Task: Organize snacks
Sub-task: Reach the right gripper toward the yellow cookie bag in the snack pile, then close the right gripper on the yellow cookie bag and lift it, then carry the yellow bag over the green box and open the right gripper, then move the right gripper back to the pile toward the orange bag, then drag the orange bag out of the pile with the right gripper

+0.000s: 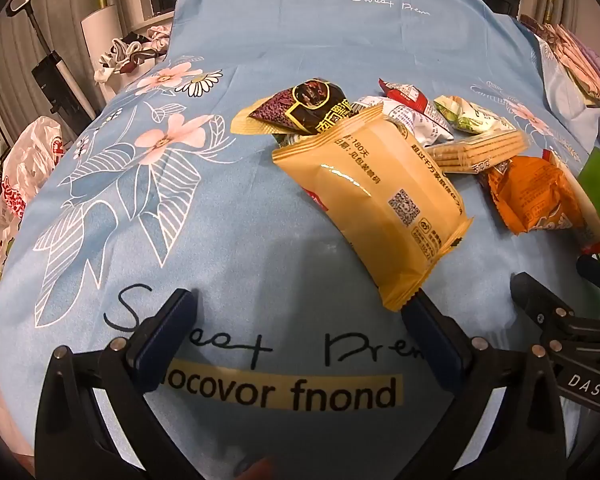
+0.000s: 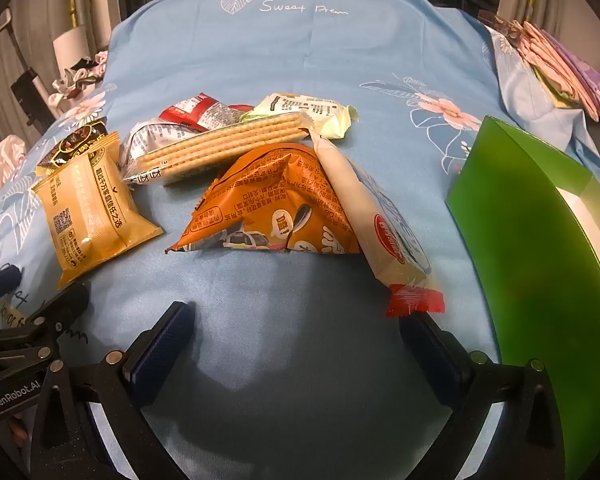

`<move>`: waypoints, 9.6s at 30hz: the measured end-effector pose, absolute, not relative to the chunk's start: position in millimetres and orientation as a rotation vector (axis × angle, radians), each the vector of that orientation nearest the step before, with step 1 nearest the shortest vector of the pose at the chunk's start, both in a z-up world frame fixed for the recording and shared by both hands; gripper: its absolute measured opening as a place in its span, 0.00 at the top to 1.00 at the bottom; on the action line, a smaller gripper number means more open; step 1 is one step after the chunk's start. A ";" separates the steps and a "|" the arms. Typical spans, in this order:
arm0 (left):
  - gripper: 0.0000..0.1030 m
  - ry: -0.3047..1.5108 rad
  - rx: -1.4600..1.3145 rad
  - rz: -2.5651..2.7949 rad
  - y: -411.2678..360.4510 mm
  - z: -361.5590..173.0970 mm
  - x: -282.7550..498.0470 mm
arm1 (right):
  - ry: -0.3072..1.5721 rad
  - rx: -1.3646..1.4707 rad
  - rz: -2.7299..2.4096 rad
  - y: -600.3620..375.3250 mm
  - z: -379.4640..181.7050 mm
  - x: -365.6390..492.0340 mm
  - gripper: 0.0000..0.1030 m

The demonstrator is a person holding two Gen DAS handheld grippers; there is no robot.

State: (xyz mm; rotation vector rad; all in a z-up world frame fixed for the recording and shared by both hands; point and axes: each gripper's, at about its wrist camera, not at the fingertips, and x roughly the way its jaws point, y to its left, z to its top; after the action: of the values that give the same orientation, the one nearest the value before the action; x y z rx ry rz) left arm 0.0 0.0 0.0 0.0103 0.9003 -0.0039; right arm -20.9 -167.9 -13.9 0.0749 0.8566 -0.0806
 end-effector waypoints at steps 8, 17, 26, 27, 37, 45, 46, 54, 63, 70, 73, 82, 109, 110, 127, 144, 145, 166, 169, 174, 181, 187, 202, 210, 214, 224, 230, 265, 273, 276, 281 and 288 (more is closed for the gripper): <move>0.00 0.901 0.013 -0.002 -0.1 0.1 0.1 | 0.857 0.074 -0.081 -167.9 -13.9 -20.9 0.01; 0.00 0.930 0.008 -0.004 2.4 1.4 8.3 | 0.856 0.074 -0.081 -167.8 -13.8 -21.0 0.01; 0.01 0.983 -0.012 -0.022 5.6 1.7 10.8 | 0.861 0.062 -0.092 -164.2 -16.3 -18.8 0.00; 0.01 0.987 -0.023 -0.026 7.2 2.4 10.3 | 0.862 0.052 -0.102 -163.1 -14.6 -18.8 0.01; 0.03 0.911 -0.192 -0.090 25.1 29.4 3.6 | 0.981 0.126 -0.049 -161.8 2.3 -5.7 0.01; 0.11 0.871 -0.263 -0.130 29.5 42.5 4.1 | 0.842 0.213 0.106 -151.3 46.1 -26.7 0.01; 0.13 0.870 -0.269 -0.138 30.0 45.2 5.6 | 0.825 0.205 0.107 -149.7 53.7 -28.3 0.01; 0.20 0.861 -0.282 -0.157 37.0 81.3 27.0 | 0.706 0.250 0.202 -150.0 125.6 -15.0 0.21; 0.43 0.964 -0.382 -0.211 35.7 54.8 36.0 | 0.890 0.355 0.349 -138.9 78.9 48.9 0.50; 0.47 0.921 -0.372 -0.219 33.6 55.1 23.3 | 0.999 0.415 0.440 -124.8 46.1 61.6 0.61; 0.50 0.960 -0.407 -0.245 29.8 48.0 28.0 | 1.012 0.392 0.427 -122.1 41.7 61.1 0.61; 0.61 0.978 -0.403 -0.229 22.5 43.5 31.3 | 1.037 0.397 0.419 -124.5 30.4 65.7 0.61; 0.64 0.889 -0.317 -0.269 12.5 56.5 28.3 | 0.976 0.509 0.511 -133.5 29.3 53.7 0.46; 0.64 0.880 -0.316 -0.276 12.4 58.3 27.3 | 0.968 0.507 0.507 -133.5 31.3 53.1 0.46; 0.64 0.717 -0.249 -0.457 -7.5 88.7 4.9 | 0.773 0.482 0.367 -156.9 72.1 4.8 0.46; 0.64 0.604 -0.206 -0.634 -55.5 118.1 -16.7 | 0.619 0.513 0.214 -210.9 101.7 -46.9 0.46; 0.64 0.593 -0.195 -0.650 -61.2 122.3 -17.7 | 0.599 0.500 0.205 -216.1 106.8 -51.3 0.46; 0.64 0.694 0.018 -0.929 -237.0 127.7 -13.2 | 0.527 0.795 -0.076 -373.5 80.4 -112.6 0.46; 0.64 0.764 0.022 -0.940 -252.7 115.0 -8.7 | 0.575 0.850 -0.105 -387.4 63.9 -109.6 0.46; 0.64 0.869 0.022 -0.945 -270.1 99.4 -1.6 | 0.657 0.910 -0.135 -400.8 45.6 -105.9 0.46; 0.64 0.966 0.007 -0.946 -274.4 86.1 3.9 | 0.745 0.959 -0.161 -406.5 30.1 -101.0 0.46; 0.64 1.012 0.006 -0.936 -277.4 80.5 5.0 | 0.772 0.974 -0.169 -409.9 23.0 -99.9 0.46; 0.38 1.008 0.000 -0.963 -269.1 85.5 -4.6 | 0.789 0.964 -0.234 -409.5 23.4 -98.6 0.32; 0.08 0.841 -0.134 -0.849 -184.5 120.8 -17.7 | 0.620 0.790 -0.274 -373.1 71.9 -102.3 0.11; 0.01 0.769 -0.154 -0.686 -130.3 133.3 -21.7 | 0.539 0.689 -0.266 -345.4 95.2 -98.6 0.04; 0.01 0.747 -0.191 -0.325 -10.3 88.9 -20.0 | 0.518 0.600 -0.087 -270.6 109.4 -65.3 0.01; 0.01 0.786 -0.303 -0.149 37.4 75.6 2.4 | 0.605 0.564 -0.050 -237.5 92.0 -41.6 0.01; 0.01 0.945 -0.313 -0.084 42.5 48.8 13.4 | 0.998 0.226 -0.101 -171.4 17.1 37.0 0.31; 0.01 0.933 -0.312 -0.067 47.5 49.6 12.5 | 0.999 0.344 0.091 -163.0 28.7 8.7 0.40; 0.01 0.930 -0.331 -0.059 52.6 50.6 13.3 | 0.993 0.363 0.177 -153.3 35.1 -0.6 0.40; 0.01 0.947 -0.399 -0.083 61.7 48.4 15.3 | 1.036 0.385 0.281 -136.8 31.4 -5.0 0.40; 0.01 0.950 -0.427 -0.075 66.9 47.8 16.7 | 1.062 0.346 0.277 -127.0 35.4 -6.6 0.39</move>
State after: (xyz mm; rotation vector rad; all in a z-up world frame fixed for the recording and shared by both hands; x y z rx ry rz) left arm 16.7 66.9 47.8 -0.4273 0.9504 -0.0750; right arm -6.6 -127.0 35.4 0.3461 1.0625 0.2766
